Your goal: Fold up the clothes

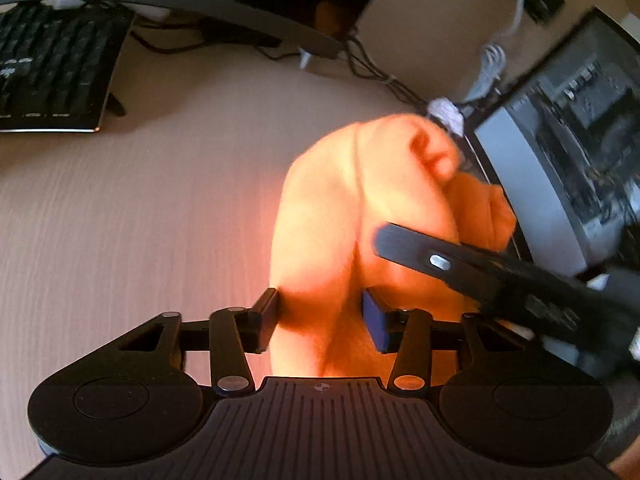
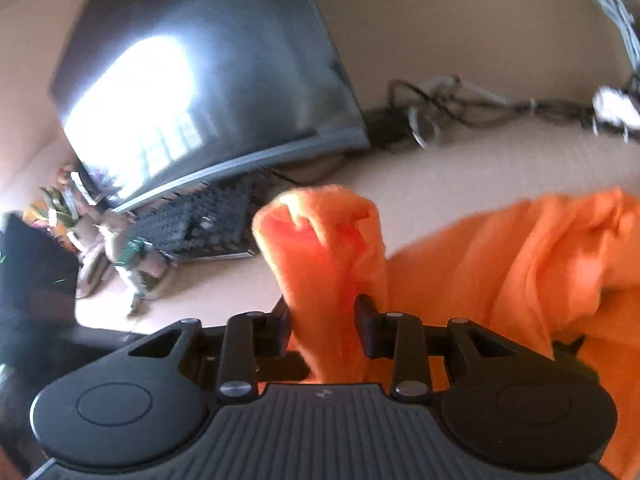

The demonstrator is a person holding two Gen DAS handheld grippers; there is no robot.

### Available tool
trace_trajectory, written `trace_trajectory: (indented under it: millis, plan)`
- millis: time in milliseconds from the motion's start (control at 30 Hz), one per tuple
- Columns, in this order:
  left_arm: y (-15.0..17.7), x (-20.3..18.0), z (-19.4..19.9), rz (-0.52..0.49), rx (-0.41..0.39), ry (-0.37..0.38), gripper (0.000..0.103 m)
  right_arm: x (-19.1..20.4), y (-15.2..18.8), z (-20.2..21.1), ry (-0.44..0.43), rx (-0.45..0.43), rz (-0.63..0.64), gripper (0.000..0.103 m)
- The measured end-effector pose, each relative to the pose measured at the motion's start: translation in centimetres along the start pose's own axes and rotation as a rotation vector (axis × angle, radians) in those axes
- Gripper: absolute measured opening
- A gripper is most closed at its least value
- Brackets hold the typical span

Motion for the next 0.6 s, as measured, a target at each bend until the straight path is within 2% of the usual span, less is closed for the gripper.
trace_trajectory:
  millis: [133, 267, 367, 500, 567, 600]
  plan:
    - [1.3, 0.3, 0.2, 0.017, -0.002, 0.018, 0.055, 0.0, 0.1, -1.7, 0.031, 0.031, 0.012, 0.034]
    - [2.2, 0.8, 0.5, 0.063, -0.013, 0.026, 0.058, 0.8, 0.2, -0.3, 0.08, -0.051, 0.087, 0.04]
    - [2.4, 1.0, 0.5, 0.074, -0.021, 0.032, 0.057, 0.8, 0.5, 2.2, 0.074, -0.096, 0.095, 0.063]
    - [2.4, 0.8, 0.2, 0.07, -0.024, 0.044, 0.057, 0.1, 0.8, 1.1, 0.024, -0.012, 0.015, 0.064]
    - [2.5, 0.5, 0.1, 0.058, -0.02, 0.051, 0.057, 0.5, 0.9, 0.2, -0.022, -0.008, -0.003, 0.063]
    - [2.5, 0.4, 0.1, 0.052, -0.017, 0.056, 0.057, 0.5, 0.9, -0.4, -0.012, -0.01, -0.003, 0.054]
Point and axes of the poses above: each gripper's, at about its wrist camera, not at the fingertips, and z roughly against the way its jaws point, x to its left, y to its underside, the point moved 6 cm from there along -z, roughly the way its jaws point, and after that the axes turned 14 degrees about -z, right-handed, at the moved point
